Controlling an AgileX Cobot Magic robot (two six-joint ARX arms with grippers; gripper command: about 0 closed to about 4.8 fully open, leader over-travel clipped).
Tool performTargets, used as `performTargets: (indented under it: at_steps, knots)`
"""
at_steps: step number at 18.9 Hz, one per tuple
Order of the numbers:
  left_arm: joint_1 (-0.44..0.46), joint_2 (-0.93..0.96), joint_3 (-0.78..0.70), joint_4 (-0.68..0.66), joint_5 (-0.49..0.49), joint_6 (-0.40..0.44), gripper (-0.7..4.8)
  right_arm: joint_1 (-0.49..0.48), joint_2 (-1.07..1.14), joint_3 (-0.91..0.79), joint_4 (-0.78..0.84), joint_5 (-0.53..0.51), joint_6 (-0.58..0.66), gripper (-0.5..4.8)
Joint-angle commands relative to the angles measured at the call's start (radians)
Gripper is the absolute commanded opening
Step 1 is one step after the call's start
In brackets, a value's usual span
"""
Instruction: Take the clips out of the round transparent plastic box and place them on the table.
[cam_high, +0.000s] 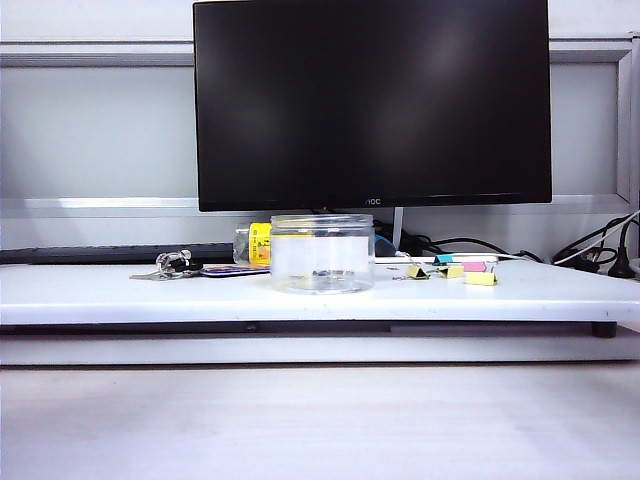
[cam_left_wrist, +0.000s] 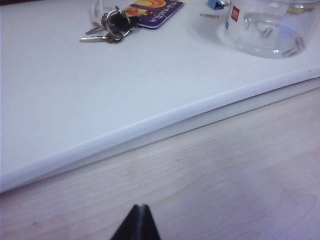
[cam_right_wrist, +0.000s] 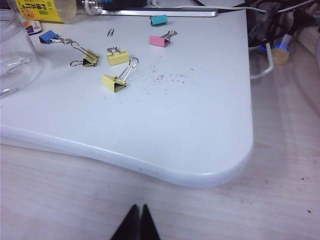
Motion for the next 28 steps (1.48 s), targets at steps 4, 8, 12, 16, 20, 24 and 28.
performTargets:
  at_steps: [4,8,12,16,20,24,28]
  knots:
    - [0.0,0.001,-0.002,-0.006,0.004,0.008,-0.06,-0.001,0.0,-0.003,0.003,0.0,-0.003,-0.01]
    - [0.002,-0.021,-0.002,-0.016,0.004,0.008,-0.05,-0.009,-0.016,-0.003,0.004,-0.001,-0.003,-0.01]
    - [0.064,-0.096,-0.002,-0.016,0.006,0.007,-0.06,-0.092,-0.097,-0.003,0.006,0.001,-0.003,-0.01]
    - [0.207,-0.1,-0.002,-0.019,0.003,0.008,-0.06,-0.117,-0.092,-0.002,0.018,0.0,-0.003,-0.01]
    - [0.283,-0.1,-0.002,-0.019,0.003,0.007,-0.06,-0.117,-0.092,-0.002,0.018,0.0,-0.003,-0.01]
    - [0.332,-0.101,-0.002,-0.019,0.004,0.007,-0.06,-0.117,-0.092,-0.002,0.018,0.0,-0.003,-0.01]
    - [0.359,-0.14,-0.002,-0.024,0.003,0.008,-0.05,-0.117,-0.092,-0.002,0.018,0.0,-0.003,-0.01]
